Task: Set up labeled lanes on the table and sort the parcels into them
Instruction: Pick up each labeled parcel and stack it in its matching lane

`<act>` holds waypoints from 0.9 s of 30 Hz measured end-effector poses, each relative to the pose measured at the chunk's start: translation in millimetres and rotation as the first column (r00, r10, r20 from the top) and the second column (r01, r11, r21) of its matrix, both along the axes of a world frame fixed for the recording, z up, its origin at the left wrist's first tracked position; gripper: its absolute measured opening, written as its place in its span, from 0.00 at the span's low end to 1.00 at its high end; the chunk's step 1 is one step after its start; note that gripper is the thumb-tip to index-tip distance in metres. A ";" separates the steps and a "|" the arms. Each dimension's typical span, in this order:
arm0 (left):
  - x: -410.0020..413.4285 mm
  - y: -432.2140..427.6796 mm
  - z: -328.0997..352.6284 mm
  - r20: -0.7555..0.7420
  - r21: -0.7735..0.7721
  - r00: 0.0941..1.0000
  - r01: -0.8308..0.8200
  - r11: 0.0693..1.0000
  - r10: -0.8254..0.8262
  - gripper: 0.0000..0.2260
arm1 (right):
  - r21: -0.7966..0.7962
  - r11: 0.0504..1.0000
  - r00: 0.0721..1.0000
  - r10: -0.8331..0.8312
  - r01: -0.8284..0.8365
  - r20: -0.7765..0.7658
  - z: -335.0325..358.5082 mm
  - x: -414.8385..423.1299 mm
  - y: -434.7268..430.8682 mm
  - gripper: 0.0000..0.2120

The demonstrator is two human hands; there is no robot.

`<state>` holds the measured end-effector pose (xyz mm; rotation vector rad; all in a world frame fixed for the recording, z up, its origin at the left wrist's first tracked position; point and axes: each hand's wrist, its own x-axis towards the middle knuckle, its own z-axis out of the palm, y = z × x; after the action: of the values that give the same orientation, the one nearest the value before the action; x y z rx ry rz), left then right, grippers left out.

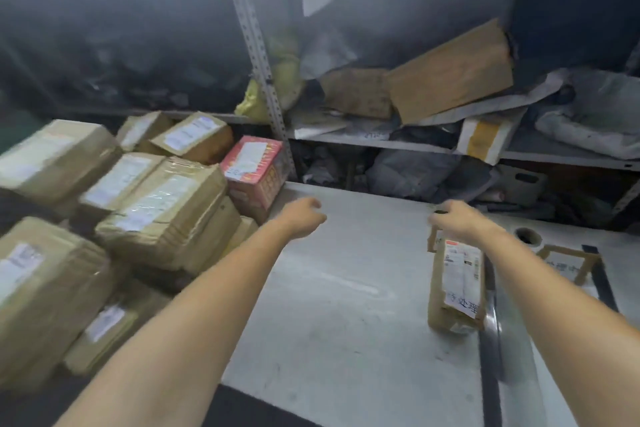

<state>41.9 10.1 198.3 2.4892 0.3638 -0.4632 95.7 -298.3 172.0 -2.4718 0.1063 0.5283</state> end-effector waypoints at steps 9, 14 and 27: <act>-109.5 162.4 109.3 0.176 0.101 0.937 -0.321 0.942 0.300 0.20 | 0.035 0.911 0.910 0.409 -0.412 0.071 91.1 -22.5 206.5 0.28; -147.0 227.3 131.5 0.193 0.146 0.909 -0.399 0.905 0.369 0.20 | 0.080 0.845 0.849 0.523 -0.528 0.074 104.6 -44.8 302.2 0.22; -123.0 362.4 86.8 0.189 0.053 0.933 -0.321 0.946 0.306 0.19 | 0.212 0.956 0.976 0.181 -0.203 0.120 60.4 -77.6 470.3 0.32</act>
<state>-81.1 372.5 285.1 2.4654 0.7069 -0.0946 18.1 171.9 232.4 -2.2937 -0.2251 0.4691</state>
